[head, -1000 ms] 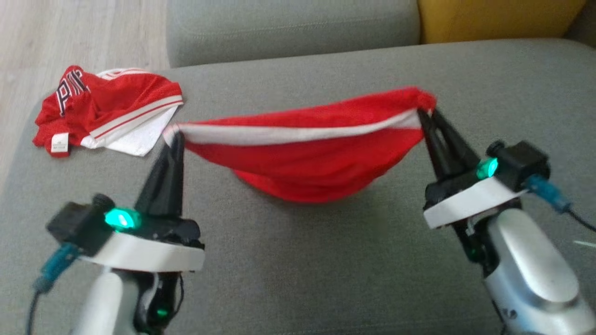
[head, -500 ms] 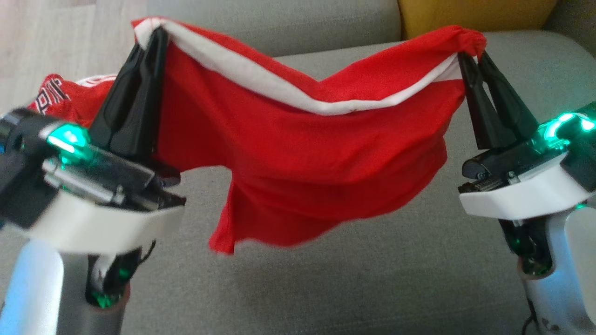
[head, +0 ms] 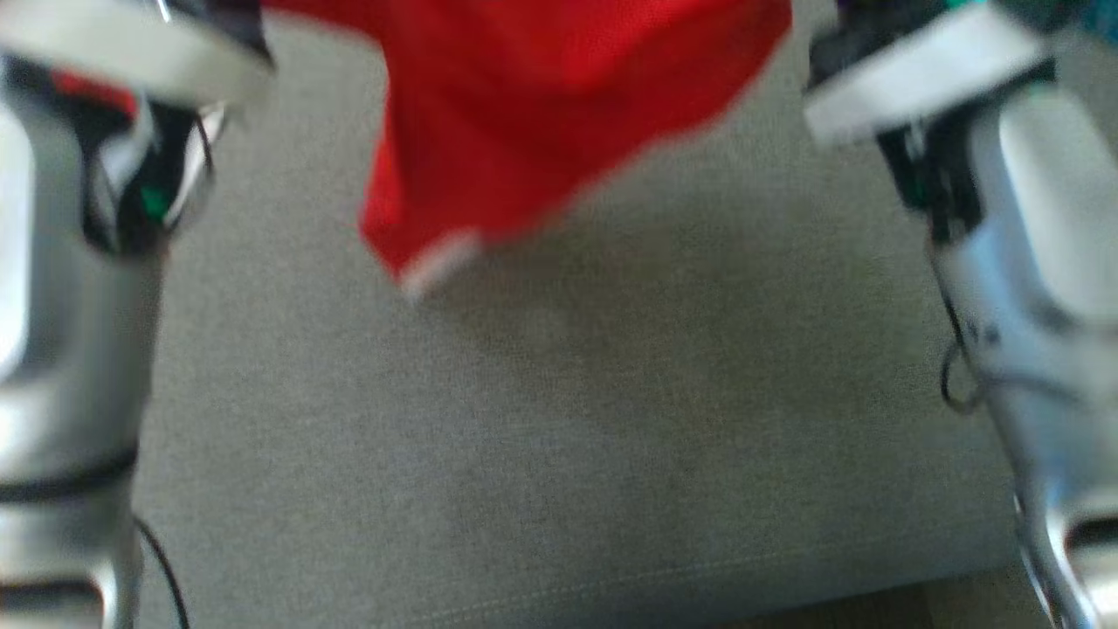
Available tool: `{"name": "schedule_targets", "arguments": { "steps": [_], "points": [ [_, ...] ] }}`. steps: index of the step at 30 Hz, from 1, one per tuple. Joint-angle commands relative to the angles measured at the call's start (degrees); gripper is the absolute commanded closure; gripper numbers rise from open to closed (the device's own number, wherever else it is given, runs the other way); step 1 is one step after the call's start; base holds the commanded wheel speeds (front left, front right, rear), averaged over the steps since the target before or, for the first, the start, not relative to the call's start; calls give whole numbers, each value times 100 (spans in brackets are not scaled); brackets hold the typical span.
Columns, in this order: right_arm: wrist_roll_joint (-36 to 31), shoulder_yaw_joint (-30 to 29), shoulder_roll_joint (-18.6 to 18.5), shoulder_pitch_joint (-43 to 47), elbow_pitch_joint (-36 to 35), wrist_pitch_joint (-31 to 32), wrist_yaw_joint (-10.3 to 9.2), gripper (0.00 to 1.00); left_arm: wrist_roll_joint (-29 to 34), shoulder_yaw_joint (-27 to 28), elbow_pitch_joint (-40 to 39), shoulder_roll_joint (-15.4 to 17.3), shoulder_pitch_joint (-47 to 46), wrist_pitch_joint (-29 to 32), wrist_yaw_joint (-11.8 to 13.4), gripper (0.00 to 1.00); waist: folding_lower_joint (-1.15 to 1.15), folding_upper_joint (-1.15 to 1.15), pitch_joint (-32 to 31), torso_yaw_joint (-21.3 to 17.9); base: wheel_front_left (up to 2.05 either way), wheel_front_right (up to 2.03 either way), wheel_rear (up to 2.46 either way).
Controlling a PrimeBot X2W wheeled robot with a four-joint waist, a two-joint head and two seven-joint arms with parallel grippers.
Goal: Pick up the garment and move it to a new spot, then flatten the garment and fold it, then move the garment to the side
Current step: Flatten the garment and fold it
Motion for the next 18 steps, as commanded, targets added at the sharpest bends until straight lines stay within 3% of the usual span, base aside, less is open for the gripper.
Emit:
{"name": "schedule_targets", "arguments": {
  "steps": [1, 6, 10, 14, 18],
  "points": [
    [-44, 50, 200, -360, 78, -180, 43, 100, 84, 192, 45, 207, -533, -102, -23, 100, 0, 0, 337, 40, 0, 0, 0],
    [-401, -148, 612, -1605, 1629, -1004, 43, 100, 298, 101, 1257, 136, -1777, -738, -45, 100, 0, 0, 757, 156, 0, 0, 0],
    [-766, -271, 758, -2061, 2676, -1363, 43, 100, 407, -17, 2093, -10, -2219, -1203, -51, 100, 0, 0, 1023, 344, 0, 0, 0],
    [-905, -440, 853, -2027, 3397, -1452, 43, 100, 346, -193, 2752, -208, -2122, -1454, -63, 100, 0, 0, 1258, 489, 0, 0, 0],
    [-861, -362, 899, -1457, 3466, -1458, 43, 100, 60, -442, 3103, -280, -1634, -1633, -82, 100, 0, 0, 1354, 609, 0, 0, 0]
  ]
}}
